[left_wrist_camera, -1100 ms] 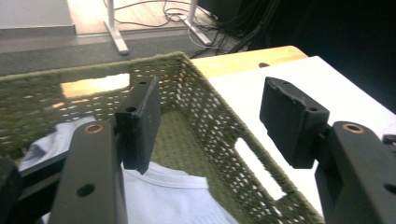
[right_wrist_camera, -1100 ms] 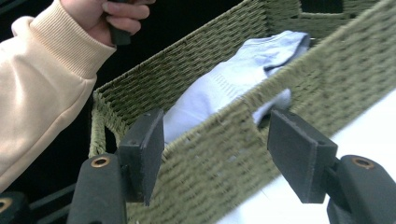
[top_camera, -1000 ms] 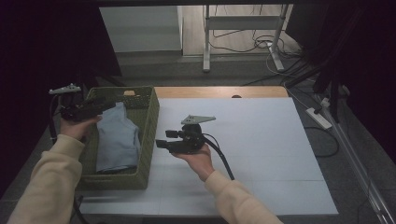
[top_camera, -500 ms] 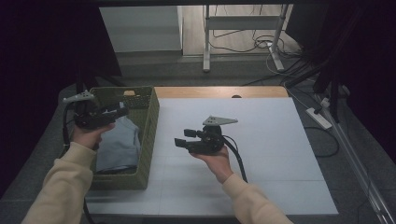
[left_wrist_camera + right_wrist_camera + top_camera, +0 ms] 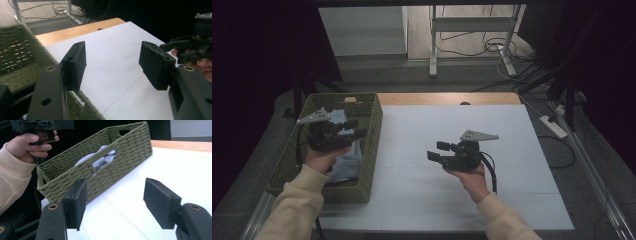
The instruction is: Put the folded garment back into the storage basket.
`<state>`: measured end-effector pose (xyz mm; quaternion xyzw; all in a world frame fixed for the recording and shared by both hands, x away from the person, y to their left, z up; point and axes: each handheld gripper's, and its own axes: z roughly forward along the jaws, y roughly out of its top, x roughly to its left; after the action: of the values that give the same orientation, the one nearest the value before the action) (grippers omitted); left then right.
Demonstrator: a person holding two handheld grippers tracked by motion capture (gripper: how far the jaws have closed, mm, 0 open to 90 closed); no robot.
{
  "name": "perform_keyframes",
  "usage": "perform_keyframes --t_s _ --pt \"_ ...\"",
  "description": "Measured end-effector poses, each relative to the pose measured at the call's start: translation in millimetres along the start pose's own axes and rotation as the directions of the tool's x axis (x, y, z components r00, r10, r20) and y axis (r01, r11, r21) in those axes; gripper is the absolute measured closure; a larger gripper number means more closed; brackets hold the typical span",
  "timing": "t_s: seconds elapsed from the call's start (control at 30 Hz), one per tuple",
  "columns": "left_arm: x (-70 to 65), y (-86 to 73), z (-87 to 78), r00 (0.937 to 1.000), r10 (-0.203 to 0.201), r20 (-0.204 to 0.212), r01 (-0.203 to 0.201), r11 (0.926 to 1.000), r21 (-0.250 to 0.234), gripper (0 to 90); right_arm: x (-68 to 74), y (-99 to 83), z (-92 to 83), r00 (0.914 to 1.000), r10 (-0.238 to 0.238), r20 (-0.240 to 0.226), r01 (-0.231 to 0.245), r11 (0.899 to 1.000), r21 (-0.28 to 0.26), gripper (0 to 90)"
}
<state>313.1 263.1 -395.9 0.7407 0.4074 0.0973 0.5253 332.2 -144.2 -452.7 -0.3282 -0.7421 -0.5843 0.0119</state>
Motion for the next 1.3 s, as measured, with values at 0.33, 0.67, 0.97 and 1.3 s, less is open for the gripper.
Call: perform_keyframes --t_s 0.33,0.67,0.97,1.3 --pt "-21.9 -12.0 18.6 0.9992 0.005 0.04 -0.005 0.9998 0.02 38.9 -12.2 -11.6 -49.1 0.9984 0.002 0.057 0.0 1.0 -0.019 35.6" --pt "-40.9 -19.8 33.3 0.9982 0.028 0.053 -0.031 0.9985 0.046 38.9 -27.7 -26.1 -91.6 0.9942 0.025 0.105 -0.02 0.999 -0.049 35.4" --pt "-54.8 -25.9 41.7 0.9959 0.045 0.078 -0.05 0.997 0.059 38.9 -36.6 -39.6 -121.6 0.9875 0.018 0.157 -0.01 0.999 -0.048 35.3" --pt "-70.4 -32.2 40.7 0.9919 0.061 0.112 -0.066 0.9967 0.047 38.7 -44.0 -50.3 -146.1 0.98 0.016 0.198 -0.007 0.999 -0.049 35.3"
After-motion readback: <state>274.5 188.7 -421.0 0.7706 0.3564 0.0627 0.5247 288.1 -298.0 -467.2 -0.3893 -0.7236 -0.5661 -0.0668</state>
